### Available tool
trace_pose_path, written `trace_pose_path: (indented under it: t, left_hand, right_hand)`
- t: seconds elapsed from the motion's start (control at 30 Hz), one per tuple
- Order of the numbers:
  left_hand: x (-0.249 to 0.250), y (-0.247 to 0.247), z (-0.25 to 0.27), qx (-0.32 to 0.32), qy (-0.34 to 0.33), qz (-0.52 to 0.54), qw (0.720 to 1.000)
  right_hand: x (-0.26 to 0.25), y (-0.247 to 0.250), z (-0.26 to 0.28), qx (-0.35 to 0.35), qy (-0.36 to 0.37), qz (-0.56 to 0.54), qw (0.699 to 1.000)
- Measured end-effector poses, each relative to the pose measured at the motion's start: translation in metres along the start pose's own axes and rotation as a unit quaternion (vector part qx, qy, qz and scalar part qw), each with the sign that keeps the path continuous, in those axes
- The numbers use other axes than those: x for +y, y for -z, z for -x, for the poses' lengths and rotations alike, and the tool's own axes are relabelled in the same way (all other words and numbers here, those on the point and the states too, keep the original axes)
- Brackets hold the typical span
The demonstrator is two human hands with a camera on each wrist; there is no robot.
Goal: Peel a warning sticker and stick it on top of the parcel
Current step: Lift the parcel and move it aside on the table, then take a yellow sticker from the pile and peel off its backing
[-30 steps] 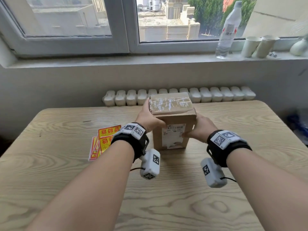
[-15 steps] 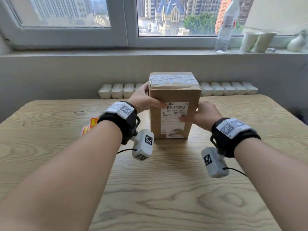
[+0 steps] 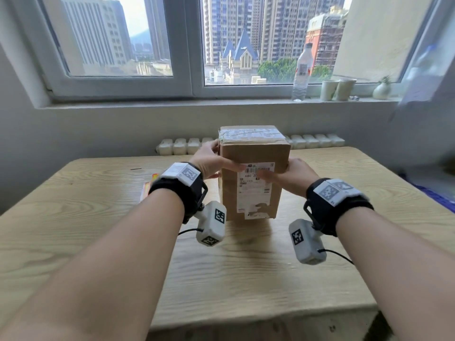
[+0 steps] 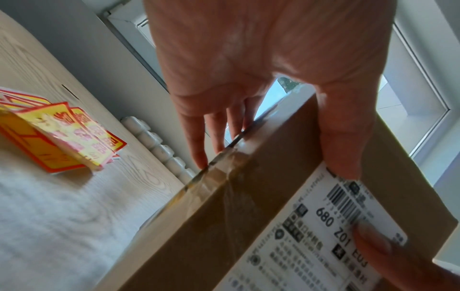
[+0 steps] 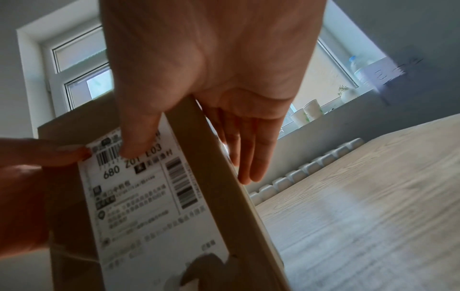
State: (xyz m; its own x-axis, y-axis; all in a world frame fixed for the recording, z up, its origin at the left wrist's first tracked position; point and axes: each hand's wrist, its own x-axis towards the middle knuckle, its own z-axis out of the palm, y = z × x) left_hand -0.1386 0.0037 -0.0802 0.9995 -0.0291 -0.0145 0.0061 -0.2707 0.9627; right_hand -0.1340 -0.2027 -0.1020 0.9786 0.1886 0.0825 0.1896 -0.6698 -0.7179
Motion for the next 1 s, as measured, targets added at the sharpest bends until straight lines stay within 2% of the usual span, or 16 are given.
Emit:
trace_pose_path:
  t: [0.17,0.37,0.5,0.6,0.7,0.8,0.9,1.0]
  left_hand:
    - [-0.005,-0.011,0.048,-0.011,0.012,-0.004,1.0]
    - [-0.016,-0.018,0.067,-0.013,0.027,0.013,0.999]
    - [-0.018,-0.01,0.071,-0.013,0.053,-0.038,0.998]
    - [-0.015,0.003,0.076,0.018,0.075,-0.079,0.994]
    - [-0.014,0.024,0.084,0.052,0.068,-0.142,0.986]
    - [-0.017,0.054,0.091,0.092,0.072,-0.185,0.976]
    - [-0.031,0.088,0.092,0.126,0.09,-0.202,0.967]
    - [-0.052,0.118,0.092,0.148,0.116,-0.206,0.96]
  right_hand:
    - [0.0,-0.004,0.047,-0.008,-0.003,0.004,1.0]
    - [0.001,-0.008,0.071,0.007,-0.01,-0.006,1.0]
    - [-0.012,-0.002,0.074,0.041,-0.001,0.014,0.999]
    - [-0.035,0.007,0.081,0.081,0.018,0.026,0.996]
    - [-0.066,0.01,0.087,0.129,0.084,0.081,0.985]
    - [-0.108,-0.003,0.084,0.167,0.198,0.149,0.954]
    - [-0.144,-0.036,0.076,0.129,0.262,0.182,0.939]
    - [-0.157,-0.085,0.059,0.073,0.261,0.22,0.937]
